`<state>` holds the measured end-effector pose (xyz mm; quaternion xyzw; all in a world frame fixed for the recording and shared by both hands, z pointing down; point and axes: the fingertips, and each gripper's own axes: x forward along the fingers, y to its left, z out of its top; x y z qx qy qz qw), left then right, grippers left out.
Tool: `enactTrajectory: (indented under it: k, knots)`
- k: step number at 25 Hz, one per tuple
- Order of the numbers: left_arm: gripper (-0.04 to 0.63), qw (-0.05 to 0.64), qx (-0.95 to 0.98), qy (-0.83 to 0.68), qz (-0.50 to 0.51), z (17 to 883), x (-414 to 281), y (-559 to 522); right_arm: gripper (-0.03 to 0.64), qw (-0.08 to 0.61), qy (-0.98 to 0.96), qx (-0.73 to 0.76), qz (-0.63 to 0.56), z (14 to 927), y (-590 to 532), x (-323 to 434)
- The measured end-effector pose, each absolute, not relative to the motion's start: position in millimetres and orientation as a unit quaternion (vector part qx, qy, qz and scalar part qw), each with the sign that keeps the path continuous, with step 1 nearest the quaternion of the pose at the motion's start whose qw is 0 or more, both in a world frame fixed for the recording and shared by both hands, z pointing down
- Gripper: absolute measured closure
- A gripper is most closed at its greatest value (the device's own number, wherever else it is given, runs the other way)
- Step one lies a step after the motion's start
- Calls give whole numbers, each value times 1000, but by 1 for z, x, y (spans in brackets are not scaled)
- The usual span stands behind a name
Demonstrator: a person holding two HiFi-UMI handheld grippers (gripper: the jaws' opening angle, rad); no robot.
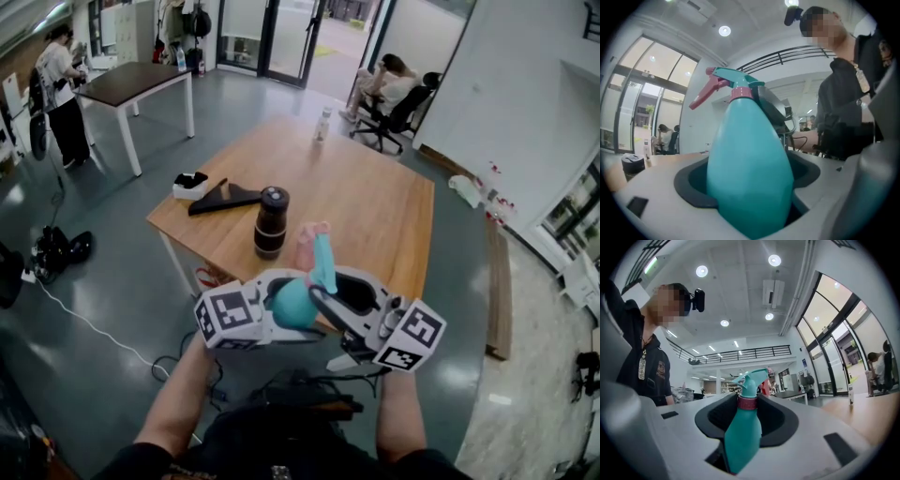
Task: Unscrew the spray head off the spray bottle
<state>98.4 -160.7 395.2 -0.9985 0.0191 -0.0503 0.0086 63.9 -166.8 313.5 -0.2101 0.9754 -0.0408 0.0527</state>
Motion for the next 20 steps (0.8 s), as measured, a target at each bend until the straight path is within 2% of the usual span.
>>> enactTrajectory:
  k: [7,11,20]
  knots:
    - [161,13,-999,21,-30,393,97,-158,474,56,977,-202,-32,313,-161,66]
    - [161,10,-995,102,-13,387,90,-183,449,64,965,-250,-43,314,-173,70]
    - [161,35,-963,257,-68,407,85,-222,449,44,926,-368,-69,327,-201,66]
